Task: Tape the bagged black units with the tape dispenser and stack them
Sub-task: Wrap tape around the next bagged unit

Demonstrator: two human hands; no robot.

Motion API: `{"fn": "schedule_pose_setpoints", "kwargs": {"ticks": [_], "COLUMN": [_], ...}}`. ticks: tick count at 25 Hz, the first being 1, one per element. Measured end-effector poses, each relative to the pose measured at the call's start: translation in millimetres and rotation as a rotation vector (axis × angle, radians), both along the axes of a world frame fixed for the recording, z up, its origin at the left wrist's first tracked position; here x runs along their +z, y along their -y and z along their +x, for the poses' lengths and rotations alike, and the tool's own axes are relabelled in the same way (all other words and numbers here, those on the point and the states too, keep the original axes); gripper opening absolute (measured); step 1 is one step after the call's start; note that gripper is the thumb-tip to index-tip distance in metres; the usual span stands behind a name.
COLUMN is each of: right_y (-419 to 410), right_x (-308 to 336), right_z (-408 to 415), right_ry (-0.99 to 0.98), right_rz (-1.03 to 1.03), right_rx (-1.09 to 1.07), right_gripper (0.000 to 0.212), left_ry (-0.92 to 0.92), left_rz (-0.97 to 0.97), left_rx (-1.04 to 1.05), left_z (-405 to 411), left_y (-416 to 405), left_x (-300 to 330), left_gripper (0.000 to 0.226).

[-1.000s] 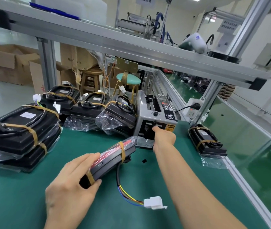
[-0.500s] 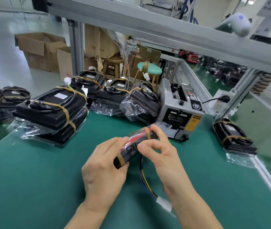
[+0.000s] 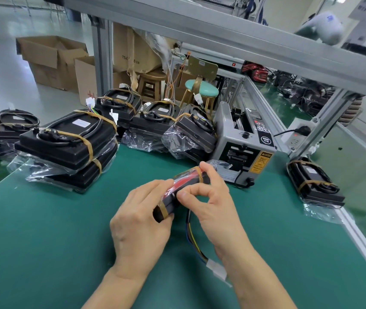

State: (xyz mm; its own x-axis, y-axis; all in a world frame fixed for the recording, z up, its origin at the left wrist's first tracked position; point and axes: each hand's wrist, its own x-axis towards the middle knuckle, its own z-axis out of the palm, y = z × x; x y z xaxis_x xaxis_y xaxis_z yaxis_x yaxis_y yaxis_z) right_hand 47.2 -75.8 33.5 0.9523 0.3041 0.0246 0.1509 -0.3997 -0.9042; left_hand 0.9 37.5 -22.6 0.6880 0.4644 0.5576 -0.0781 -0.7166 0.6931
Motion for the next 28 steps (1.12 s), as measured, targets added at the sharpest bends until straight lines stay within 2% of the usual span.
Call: {"fn": "schedule_pose_setpoints", "kwargs": {"ticks": [21, 26, 27, 28], "right_y": [-4.0, -7.9, -9.7, -11.6], "right_x": [-9.9, -14.6, -15.5, -17.3], "right_z": [0.9, -0.1, -1.2, -2.5], "right_ry": [0.064, 0.129, 0.145, 0.164], "right_rz": [0.035, 0.005, 0.023, 0.049], "right_rx": [-0.054, -0.115, -0.133, -0.145], "right_gripper": [0.018, 0.008, 0.009, 0.02], "left_ry": [-0.002, 0.013, 0.012, 0.011], "left_rz": [-0.008, 0.0, -0.007, -0.013], "left_rx": [-0.001, 0.003, 0.009, 0.013], "left_z": [-0.4, 0.2, 0.3, 0.5], "left_y": [0.9, 0.9, 0.0, -1.2], "left_x": [0.2, 1.9, 0.6, -1.0], "left_gripper": [0.065, 0.06, 0.061, 0.063]}}
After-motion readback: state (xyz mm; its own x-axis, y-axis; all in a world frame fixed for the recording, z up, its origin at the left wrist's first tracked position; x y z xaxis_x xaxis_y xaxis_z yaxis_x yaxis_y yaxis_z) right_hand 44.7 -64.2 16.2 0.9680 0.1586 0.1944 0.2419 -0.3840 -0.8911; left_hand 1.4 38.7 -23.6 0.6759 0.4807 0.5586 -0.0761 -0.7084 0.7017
